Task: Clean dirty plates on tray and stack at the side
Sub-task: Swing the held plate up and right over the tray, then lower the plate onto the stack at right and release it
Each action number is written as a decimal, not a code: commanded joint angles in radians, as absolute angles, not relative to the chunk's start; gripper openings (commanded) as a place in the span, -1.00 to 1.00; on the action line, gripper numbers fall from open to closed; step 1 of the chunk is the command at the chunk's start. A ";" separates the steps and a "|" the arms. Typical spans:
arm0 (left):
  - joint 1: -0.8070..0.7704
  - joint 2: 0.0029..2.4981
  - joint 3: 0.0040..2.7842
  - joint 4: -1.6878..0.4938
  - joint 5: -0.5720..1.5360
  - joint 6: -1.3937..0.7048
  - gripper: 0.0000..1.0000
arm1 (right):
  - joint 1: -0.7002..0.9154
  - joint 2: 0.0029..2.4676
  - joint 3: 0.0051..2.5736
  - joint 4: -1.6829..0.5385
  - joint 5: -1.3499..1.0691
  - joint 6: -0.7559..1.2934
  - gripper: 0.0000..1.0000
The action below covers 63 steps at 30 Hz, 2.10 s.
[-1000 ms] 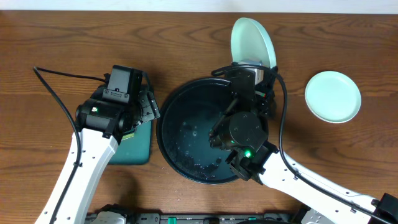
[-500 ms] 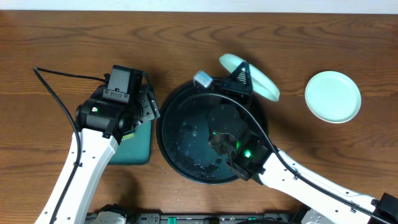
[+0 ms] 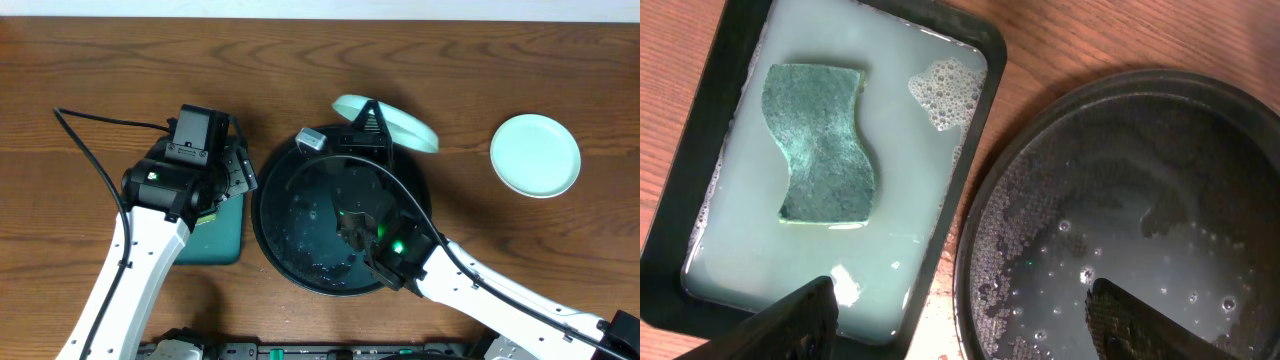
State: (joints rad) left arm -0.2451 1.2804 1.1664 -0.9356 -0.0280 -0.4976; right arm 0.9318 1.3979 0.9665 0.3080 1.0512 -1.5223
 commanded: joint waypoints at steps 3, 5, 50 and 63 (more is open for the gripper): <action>-0.249 1.285 1.169 -0.938 -0.026 -0.502 0.60 | 0.924 1.388 0.971 0.304 1.060 -0.983 -0.97; -0.248 1.285 1.169 -0.938 -0.026 -0.503 0.60 | 0.898 1.388 0.971 0.275 1.065 -0.819 -0.98; -0.249 1.285 1.169 -0.938 -0.026 -0.502 0.60 | -0.205 1.387 0.974 -0.487 -0.252 0.516 -0.97; -0.248 1.287 1.169 -0.937 -0.026 -0.502 0.61 | -0.595 1.388 0.976 -0.600 -0.136 0.510 -0.97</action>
State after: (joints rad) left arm -0.2451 1.2812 1.1664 -0.9356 -0.0280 -0.4976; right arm -0.5579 1.3979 0.9672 -0.5892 -0.1982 0.5190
